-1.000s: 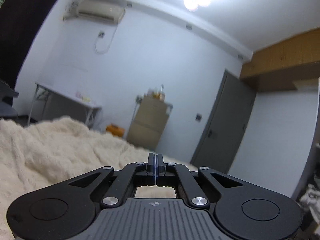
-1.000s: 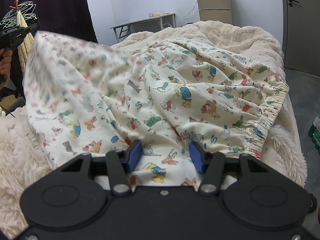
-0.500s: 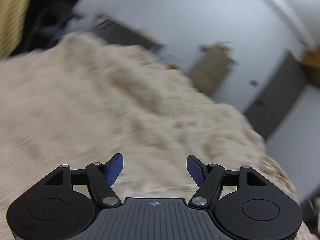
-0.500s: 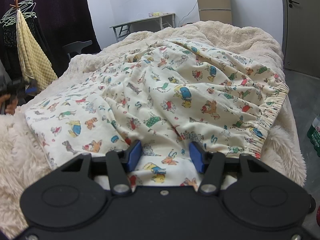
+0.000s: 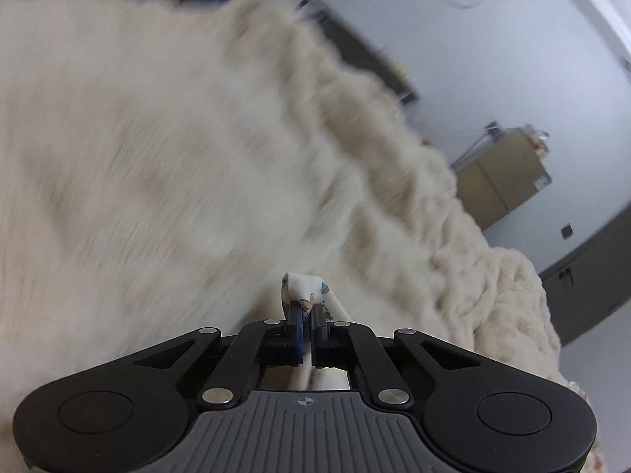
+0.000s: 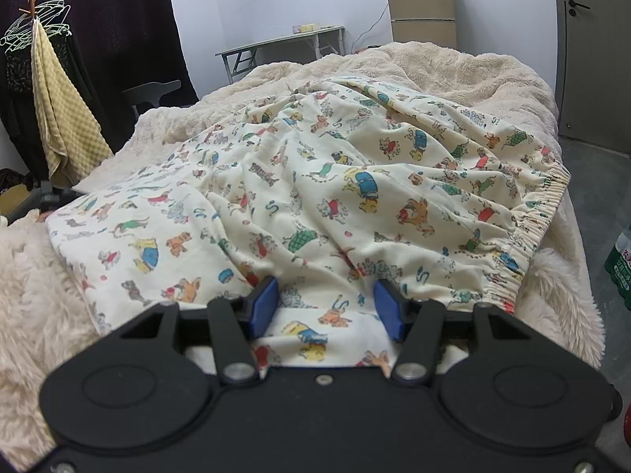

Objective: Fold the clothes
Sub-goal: 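Lay the sheet edge down with the left gripper and release it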

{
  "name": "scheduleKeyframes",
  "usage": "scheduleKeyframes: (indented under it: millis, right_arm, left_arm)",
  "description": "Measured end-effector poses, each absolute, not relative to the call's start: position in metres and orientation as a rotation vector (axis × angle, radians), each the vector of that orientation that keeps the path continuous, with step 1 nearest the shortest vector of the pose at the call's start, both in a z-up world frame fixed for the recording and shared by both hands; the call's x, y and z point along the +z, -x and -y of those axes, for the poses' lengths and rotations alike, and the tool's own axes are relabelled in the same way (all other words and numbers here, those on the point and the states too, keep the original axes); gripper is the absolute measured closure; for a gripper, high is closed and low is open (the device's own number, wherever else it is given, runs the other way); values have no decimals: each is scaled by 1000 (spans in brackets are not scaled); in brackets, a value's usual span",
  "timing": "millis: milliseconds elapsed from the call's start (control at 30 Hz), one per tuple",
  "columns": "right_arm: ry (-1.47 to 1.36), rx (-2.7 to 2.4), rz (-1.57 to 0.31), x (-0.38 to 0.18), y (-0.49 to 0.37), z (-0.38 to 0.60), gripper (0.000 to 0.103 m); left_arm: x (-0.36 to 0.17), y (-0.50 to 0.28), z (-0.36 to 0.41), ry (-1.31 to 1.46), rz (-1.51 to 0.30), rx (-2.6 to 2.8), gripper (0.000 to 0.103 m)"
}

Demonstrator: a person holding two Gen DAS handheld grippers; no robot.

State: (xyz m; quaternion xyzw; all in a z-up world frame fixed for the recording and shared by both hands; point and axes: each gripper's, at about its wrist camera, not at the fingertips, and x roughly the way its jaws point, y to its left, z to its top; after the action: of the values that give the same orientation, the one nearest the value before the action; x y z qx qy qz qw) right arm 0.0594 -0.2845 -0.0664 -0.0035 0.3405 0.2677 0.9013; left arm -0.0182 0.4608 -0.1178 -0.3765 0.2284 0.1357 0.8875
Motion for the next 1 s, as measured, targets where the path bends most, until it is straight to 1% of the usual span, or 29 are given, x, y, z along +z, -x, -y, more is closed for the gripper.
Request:
scheduleKeyframes:
  millis: [33, 100, 133, 167, 300, 433, 533, 633, 700, 800, 833, 867, 900, 933, 967, 1000]
  right_arm:
    - [7, 554, -704, -66, -60, 285, 49]
    - [6, 554, -702, -67, -59, 285, 49]
    - [6, 554, -702, -67, -59, 285, 49]
    - [6, 554, -701, -67, -59, 285, 49]
    - [9, 552, -700, -67, -59, 285, 49]
    - [9, 551, -700, -67, -59, 285, 49]
    - [9, 551, -699, -67, -59, 284, 49]
    - [12, 549, -699, -67, -59, 283, 48]
    - [15, 547, -698, -67, -59, 283, 48]
    - [13, 549, -695, -68, -59, 285, 48]
    - [12, 549, -695, -68, -59, 284, 48]
    - [12, 548, -694, -68, -59, 284, 48]
    - [14, 548, -694, -68, -59, 283, 48]
    - [15, 547, -694, -68, -59, 283, 48]
    - [16, 547, -694, -68, -59, 283, 48]
    - [17, 546, -694, -68, -59, 282, 48]
  left_arm:
    - [-101, 16, -457, 737, -446, 284, 99]
    - [-83, 14, -455, 703, -418, 298, 77]
    - [-77, 15, -456, 697, -413, 307, 54]
    - [-73, 15, -457, 691, -424, 299, 47]
    - [-81, 25, -458, 628, -556, 240, 47]
    - [-127, 55, -464, 608, -689, 176, 46]
    - [-161, 72, -484, 808, -687, 80, 47]
    - [-181, 78, -487, 961, -625, -111, 47]
    - [-185, 74, -480, 951, -645, -154, 46]
    - [-197, 66, -470, 898, -724, -130, 47]
    - [-200, 68, -469, 899, -717, -135, 47]
    - [-200, 69, -469, 908, -707, -141, 49]
    - [-200, 71, -469, 916, -700, -142, 55]
    - [-197, 71, -469, 916, -694, -131, 75]
    - [-192, 71, -469, 910, -688, -109, 85]
    - [-182, 72, -468, 916, -667, -82, 85]
